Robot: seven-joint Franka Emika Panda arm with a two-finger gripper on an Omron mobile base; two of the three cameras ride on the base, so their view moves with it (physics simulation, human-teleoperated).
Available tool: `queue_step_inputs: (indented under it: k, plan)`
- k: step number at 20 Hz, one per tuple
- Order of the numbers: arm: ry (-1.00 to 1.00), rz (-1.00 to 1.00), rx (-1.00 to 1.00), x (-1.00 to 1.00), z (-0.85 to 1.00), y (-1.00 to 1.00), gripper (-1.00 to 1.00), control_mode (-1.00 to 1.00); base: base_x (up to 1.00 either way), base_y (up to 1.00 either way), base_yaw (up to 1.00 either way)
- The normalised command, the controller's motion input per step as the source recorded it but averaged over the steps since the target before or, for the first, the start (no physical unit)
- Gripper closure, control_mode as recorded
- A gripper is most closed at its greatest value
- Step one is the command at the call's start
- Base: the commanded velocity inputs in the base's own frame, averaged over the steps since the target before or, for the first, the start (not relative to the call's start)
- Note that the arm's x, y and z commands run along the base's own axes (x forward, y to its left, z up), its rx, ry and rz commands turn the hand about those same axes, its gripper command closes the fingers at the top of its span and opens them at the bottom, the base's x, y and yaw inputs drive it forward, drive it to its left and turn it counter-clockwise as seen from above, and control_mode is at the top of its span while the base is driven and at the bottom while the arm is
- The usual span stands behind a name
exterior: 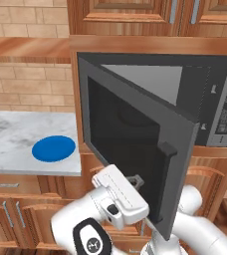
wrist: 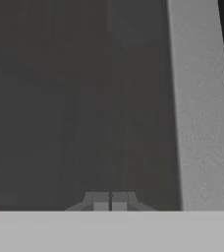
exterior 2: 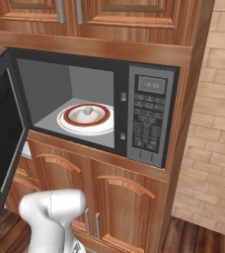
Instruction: Pick the marshmallow from the counter and place it in the microwave. Then turn on the microwave.
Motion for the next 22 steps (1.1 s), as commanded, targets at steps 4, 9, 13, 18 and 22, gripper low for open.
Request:
queue_step_inputs:
  k: [4, 9, 13, 18, 22]
  plan:
    - [-0.01, 0.00, 0.00, -0.04, 0.14, -0.31, 1.00, -1.00, 0.00, 0.00, 0.00]
    - [0.00, 0.00, 0.00, 0.00, 0.14, -0.32, 1.00, -1.00, 0.00, 0.00, 0.00]
    - [0.00, 0.00, 0.00, 0.00, 0.16, -0.35, 1.00, -1.00, 0.00, 0.00, 0.00]
    - [0.00, 0.00, 0.00, 0.00, 0.15, -0.34, 1.00, -1.00, 0.00, 0.00, 0.00]
    - [0.00, 0.00, 0.00, 0.00, 0.13, -0.33, 1.00, -1.00, 0.00, 0.00, 0.00]
